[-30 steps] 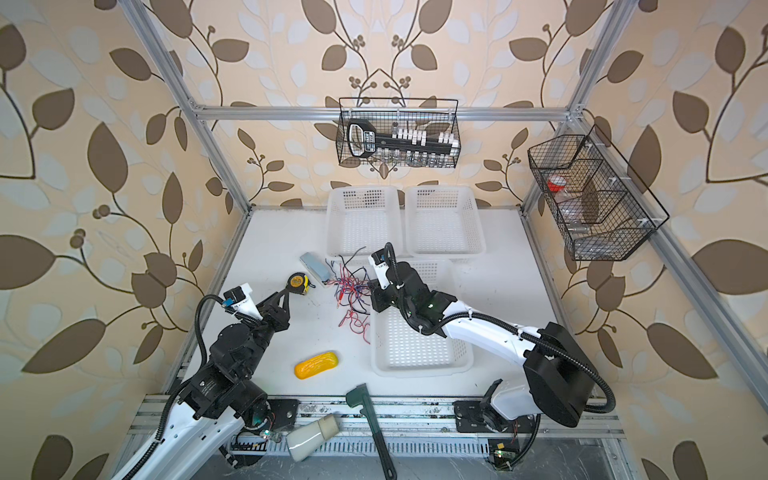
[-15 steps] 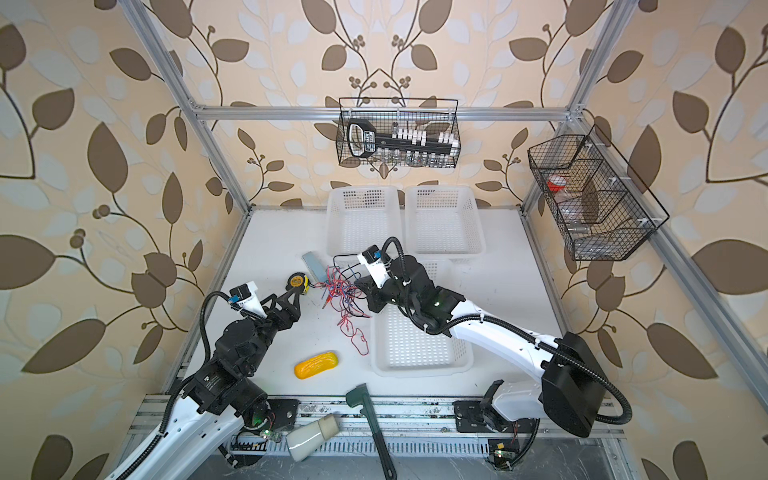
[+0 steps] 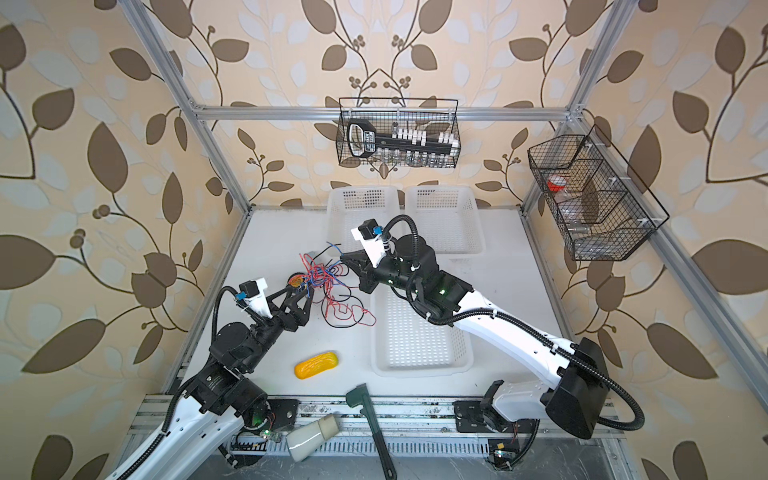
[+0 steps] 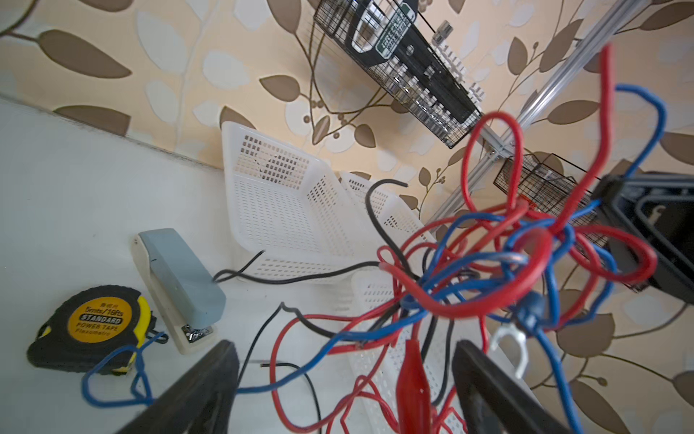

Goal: Untangle the cables

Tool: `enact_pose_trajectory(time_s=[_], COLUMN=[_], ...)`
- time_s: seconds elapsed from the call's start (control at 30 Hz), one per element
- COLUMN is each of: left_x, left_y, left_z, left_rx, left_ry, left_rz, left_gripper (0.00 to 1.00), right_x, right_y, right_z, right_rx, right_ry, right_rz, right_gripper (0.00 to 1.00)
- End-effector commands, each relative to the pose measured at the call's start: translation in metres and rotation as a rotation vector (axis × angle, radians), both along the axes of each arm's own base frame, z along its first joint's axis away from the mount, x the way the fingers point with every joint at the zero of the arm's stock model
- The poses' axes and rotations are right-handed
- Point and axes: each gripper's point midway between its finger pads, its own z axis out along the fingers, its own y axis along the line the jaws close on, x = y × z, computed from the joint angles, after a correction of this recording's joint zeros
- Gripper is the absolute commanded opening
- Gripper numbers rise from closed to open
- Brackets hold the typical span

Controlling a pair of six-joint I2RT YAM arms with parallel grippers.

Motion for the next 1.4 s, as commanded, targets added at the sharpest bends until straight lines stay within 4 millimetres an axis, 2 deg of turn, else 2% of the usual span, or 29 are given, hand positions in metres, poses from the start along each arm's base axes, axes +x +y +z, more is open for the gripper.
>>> enact_pose_trajectory(time_s=[0.0,0.17,0.33,0.57,0.8,1.1,1.2,1.37], left_x=[-0.006,-0.005,-0.002,-0.008,-0.012,-0.009,-0.001,0.006], left_y=[-0.011,-0.012,-0.009,-0.002,0.006,-0.018,-0.015,-0.005], left_z=[0.013,0.010,0.012,0.024,0.024,0.018,0.009,0.010], left_rx=[-0.023,-0.069,-0.101,-0.115,-0.126,-0.101,-0.069,-0.055], left_ry=[-0.066,-0.068,-0.067,-0.086,-0.068,-0.027,0.025,0.024], left_rz=[-0.073,-0.077,-0.053,-0.036,-0.007,-0.121,-0.080,-0.010], left_gripper=[0.88,0.86,0.76,0.79,0.80,0.76,0.76,0.80], right_x=[0.003,0.000,0.010,0.036,0.055,0.048,0.045,0.043], right_y=[0.004,0.009,0.008,0.003,-0.006,-0.002,-0.006,-0.022], right_z=[0.020,0.020,0.016,-0.011,-0.024,-0.015,-0.002,0.011], right_rx=[0.030,0.030,0.014,-0.038,-0.042,-0.013,0.011,0.014], right_ry=[-0.039,-0.040,-0.032,0.018,0.071,0.061,0.039,-0.011], right_rz=[-0.014,0.001,-0.060,-0.180,-0.261,-0.214,-0.218,-0.257], right_gripper=[0.00,0.00,0.00,0.00,0.00,0.00,0.00,0.00])
